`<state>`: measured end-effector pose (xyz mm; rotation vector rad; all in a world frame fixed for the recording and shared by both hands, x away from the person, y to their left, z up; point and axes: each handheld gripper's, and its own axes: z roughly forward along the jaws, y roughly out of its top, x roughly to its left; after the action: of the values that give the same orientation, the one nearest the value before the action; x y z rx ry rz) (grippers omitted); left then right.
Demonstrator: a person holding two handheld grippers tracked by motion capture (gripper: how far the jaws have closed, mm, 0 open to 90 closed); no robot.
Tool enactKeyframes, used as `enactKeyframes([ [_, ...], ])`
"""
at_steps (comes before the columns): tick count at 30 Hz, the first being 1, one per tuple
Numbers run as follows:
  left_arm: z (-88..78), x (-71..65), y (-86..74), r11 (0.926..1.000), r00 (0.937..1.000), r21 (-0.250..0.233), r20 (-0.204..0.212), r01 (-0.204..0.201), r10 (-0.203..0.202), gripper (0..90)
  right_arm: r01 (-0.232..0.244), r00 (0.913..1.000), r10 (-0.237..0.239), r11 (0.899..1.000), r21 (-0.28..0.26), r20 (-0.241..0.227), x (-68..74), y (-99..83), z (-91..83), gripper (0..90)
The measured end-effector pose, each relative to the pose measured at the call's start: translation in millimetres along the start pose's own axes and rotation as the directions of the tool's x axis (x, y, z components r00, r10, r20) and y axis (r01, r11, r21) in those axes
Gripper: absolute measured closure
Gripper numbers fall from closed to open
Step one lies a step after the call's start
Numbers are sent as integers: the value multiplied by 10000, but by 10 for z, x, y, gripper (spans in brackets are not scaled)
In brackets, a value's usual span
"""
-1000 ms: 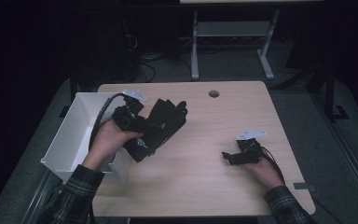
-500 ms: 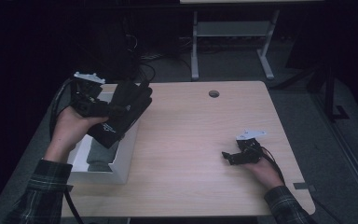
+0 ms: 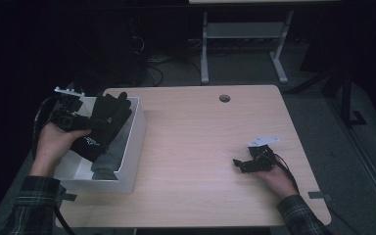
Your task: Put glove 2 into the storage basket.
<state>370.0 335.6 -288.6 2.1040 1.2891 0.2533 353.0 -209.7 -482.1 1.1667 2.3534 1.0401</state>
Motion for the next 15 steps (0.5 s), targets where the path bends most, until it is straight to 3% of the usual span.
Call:
enactKeyframes([
  [10, 409, 191, -160, 9960, 9975, 658, -420, 603, -576, 702, 2, 10000, -2, 10000, -1, 0, 0, 0, 0, 151],
  [15, 605, 241, -209, 9929, 9954, 942, -697, 722, -657, 699, 11, 10000, -11, 10000, 2, 1, -1, 0, 0, 151],
])
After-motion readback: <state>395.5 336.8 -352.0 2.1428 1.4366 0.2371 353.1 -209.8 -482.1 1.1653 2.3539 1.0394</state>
